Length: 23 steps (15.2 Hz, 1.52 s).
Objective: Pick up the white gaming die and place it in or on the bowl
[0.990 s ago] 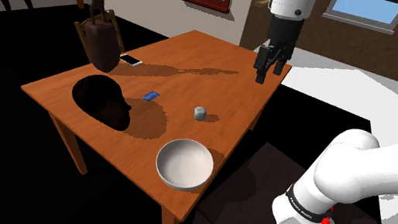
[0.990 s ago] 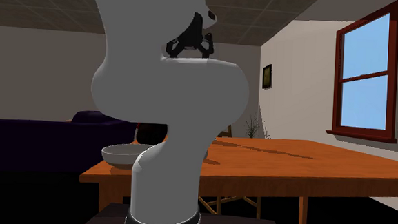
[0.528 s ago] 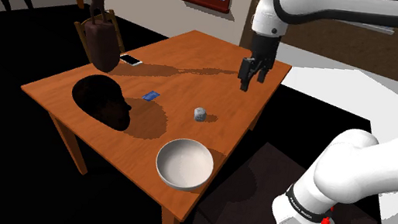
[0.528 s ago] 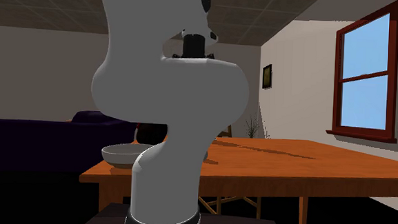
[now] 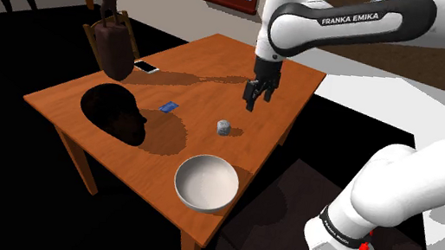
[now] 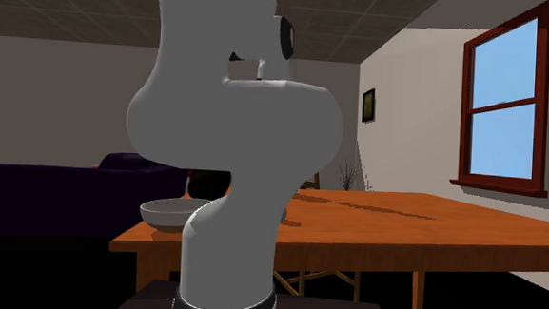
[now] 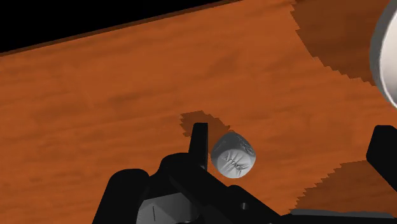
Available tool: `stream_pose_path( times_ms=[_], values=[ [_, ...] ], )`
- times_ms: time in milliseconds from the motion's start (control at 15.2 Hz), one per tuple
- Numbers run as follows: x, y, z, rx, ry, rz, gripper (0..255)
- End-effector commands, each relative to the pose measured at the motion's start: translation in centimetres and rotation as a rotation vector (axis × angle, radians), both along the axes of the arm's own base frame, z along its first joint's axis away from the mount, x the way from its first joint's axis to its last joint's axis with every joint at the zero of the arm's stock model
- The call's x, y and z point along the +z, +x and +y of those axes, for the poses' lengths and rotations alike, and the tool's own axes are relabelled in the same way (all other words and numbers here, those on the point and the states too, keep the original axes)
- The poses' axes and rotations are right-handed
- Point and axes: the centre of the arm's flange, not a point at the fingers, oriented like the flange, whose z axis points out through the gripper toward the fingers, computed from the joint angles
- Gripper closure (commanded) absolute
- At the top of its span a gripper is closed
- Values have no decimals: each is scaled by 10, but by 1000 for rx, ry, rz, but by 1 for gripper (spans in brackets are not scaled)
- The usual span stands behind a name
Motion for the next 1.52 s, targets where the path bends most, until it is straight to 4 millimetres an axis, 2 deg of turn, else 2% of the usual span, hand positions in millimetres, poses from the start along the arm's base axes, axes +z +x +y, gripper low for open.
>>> stream_pose_path(
  times_ms=[0, 858, 924, 1452],
  values=[
    [-20, 18, -4, 9, 1, -8, 0],
    [-145, 129, -11, 65, 8, -46, 0],
    [-150, 134, -11, 68, 8, -48, 0],
    [-190, 134, -11, 68, 8, -48, 0]
  ],
)
